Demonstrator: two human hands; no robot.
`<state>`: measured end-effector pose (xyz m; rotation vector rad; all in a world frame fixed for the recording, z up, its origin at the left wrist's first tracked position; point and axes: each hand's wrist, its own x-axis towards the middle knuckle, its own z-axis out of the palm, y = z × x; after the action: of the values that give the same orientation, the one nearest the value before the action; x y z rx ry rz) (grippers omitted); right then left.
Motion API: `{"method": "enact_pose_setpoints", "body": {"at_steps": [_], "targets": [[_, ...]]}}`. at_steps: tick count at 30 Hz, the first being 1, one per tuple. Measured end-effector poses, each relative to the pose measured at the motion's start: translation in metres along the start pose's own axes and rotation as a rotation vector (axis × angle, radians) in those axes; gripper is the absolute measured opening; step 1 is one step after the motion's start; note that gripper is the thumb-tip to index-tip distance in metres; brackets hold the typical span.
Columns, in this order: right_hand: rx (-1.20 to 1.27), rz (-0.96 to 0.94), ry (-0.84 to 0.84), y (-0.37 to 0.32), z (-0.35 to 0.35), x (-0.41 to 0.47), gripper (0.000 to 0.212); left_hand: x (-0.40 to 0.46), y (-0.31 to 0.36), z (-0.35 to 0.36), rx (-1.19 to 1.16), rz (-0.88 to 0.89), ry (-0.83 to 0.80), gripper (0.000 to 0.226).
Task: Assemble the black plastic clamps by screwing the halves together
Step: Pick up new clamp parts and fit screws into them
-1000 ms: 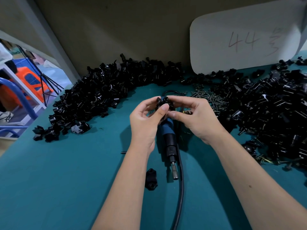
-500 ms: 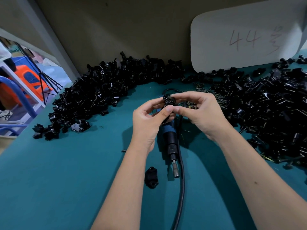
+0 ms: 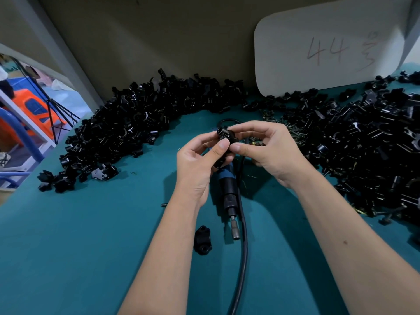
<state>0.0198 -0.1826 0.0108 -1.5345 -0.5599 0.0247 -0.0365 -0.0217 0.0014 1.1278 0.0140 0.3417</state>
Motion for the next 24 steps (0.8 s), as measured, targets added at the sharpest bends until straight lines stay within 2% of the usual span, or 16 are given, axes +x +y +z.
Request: {"method": "enact_pose_setpoints", "body": {"at_steps": [3,6,8,11,15,20,24], "targets": [[-0.04,0.022,0.049,-0.001,-0.001,0.001,0.023,0.0,-0.001,-0.001,-0.004,0.003,-0.003,0.019],[-0.348,0.136,0.169,0.005,-0.007,0.005,0.013,0.001,-0.002,-0.001,-0.008,0.007,0.038,0.02],[-0.504,0.226,0.156,0.009,-0.012,0.006,0.008,0.002,-0.003,-0.002,-0.009,-0.001,0.067,0.019],[-0.546,0.25,0.089,0.012,-0.013,0.004,0.039,0.003,-0.004,-0.002,0.005,0.001,0.079,0.014],[-0.278,0.233,0.14,0.012,-0.007,0.006,0.05,0.002,-0.003,-0.001,-0.01,0.0,0.082,0.012],[-0.015,0.239,0.314,0.014,-0.009,0.006,0.023,0.003,-0.003,-0.003,0.012,0.007,0.06,0.013],[0.09,0.303,0.32,0.011,-0.011,0.004,0.009,0.003,-0.003,-0.003,0.024,0.015,0.052,0.015]]}}
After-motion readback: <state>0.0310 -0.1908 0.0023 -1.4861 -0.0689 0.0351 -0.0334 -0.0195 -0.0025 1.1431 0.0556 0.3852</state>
